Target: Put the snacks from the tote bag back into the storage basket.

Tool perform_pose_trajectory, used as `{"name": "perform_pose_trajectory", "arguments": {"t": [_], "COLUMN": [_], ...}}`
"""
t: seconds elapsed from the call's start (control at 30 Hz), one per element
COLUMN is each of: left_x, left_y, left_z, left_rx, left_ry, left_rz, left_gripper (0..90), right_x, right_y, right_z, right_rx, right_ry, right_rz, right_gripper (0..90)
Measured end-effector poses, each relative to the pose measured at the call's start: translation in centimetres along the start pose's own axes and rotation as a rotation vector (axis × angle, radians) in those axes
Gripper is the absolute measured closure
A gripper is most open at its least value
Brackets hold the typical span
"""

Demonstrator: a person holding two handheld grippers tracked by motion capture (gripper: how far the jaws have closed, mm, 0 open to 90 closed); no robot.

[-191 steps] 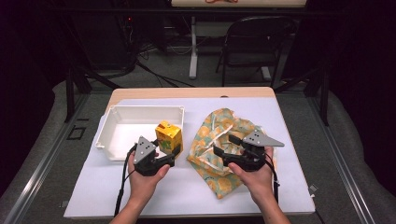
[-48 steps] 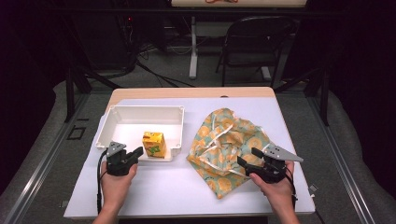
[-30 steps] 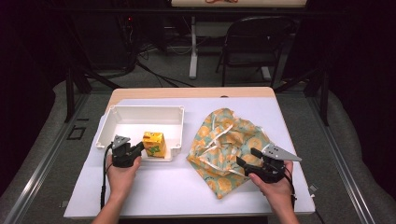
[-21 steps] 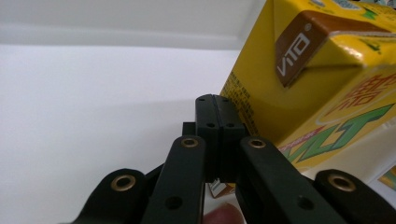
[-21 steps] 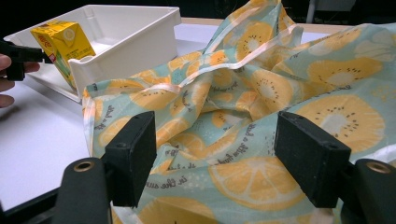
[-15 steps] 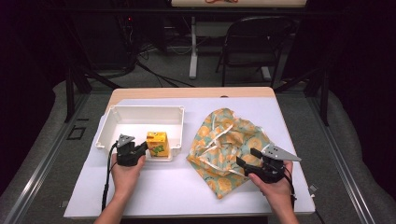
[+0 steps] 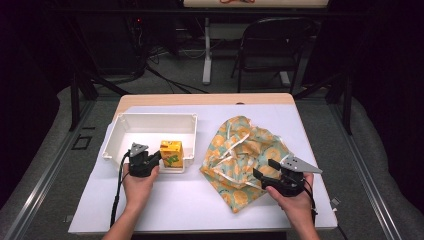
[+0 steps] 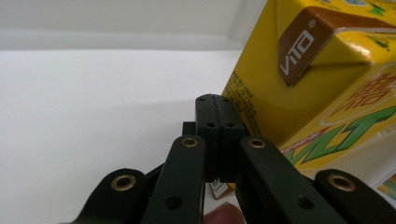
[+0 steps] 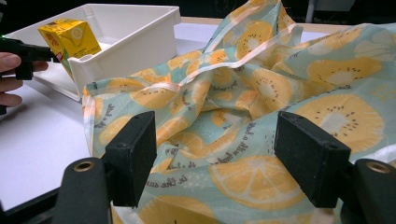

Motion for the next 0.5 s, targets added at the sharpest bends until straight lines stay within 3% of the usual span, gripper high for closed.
{"name": "perform_pose_trajectory", "arguments": {"t": [0.27, 0.5], "left_x": [0.0, -0.5], "left_y": [0.0, 0.1], "left_z": [-0.5, -2.6], "left_rx": [-0.023, -0.004], "left_ry": [-0.003, -0.055], "left_rz": [0.012, 0.003], "left_gripper": [89.8, 61.8], "right_x": [0.0, 0.0], "right_y": [-0.2, -0.4], "right_z": [-0.1, -0.3], "right_rx": [0.003, 0.007], "right_ry": [-0.003, -0.006], "right_rz": [0.002, 0.004], "right_gripper": [29.6, 29.4]}}
Point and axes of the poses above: each handheld gripper's, and its own axes: z roughly forward along the jaws, x roughly out of its underside, y roughly to its left, the point moved 5 cm from there along z, roughly forward along the jaws, and after that the axes turned 8 degrees about x, right-handed, at the moved point
